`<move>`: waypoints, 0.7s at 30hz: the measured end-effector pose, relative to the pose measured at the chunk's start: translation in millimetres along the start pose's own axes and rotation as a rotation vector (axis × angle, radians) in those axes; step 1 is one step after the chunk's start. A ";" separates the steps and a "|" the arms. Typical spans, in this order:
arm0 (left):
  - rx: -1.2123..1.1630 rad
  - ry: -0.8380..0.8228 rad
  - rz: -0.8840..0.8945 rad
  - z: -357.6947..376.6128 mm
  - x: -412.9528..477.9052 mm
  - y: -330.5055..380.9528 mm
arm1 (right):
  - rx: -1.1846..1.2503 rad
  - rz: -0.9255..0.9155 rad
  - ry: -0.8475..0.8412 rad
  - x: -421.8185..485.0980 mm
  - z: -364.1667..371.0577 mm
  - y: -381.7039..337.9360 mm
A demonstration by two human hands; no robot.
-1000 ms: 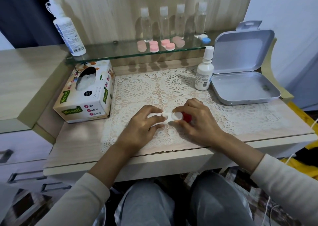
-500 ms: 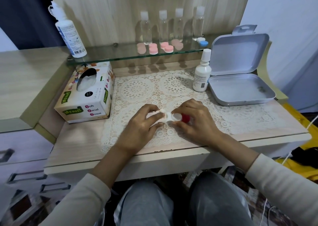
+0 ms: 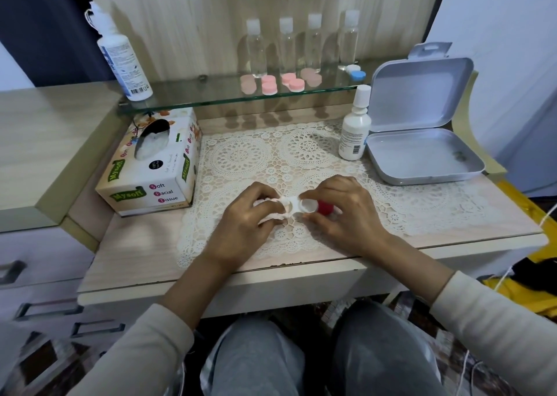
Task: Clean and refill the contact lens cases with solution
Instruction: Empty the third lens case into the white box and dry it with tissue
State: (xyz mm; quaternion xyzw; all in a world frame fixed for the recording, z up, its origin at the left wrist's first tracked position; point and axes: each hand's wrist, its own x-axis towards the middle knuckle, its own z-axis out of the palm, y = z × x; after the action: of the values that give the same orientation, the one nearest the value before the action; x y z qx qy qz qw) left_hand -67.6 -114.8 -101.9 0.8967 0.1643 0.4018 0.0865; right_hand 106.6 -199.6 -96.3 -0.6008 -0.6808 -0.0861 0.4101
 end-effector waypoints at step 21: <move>0.004 -0.035 -0.038 -3.7 0.0 1.0 | -0.016 0.009 -0.015 -1.4 -0.1 -0.9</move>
State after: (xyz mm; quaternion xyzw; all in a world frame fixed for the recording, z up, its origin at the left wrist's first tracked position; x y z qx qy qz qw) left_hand -70.1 -115.7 -99.2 0.9004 0.1805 0.3842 0.0954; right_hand 105.8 -200.9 -96.8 -0.6079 -0.6803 -0.0852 0.4005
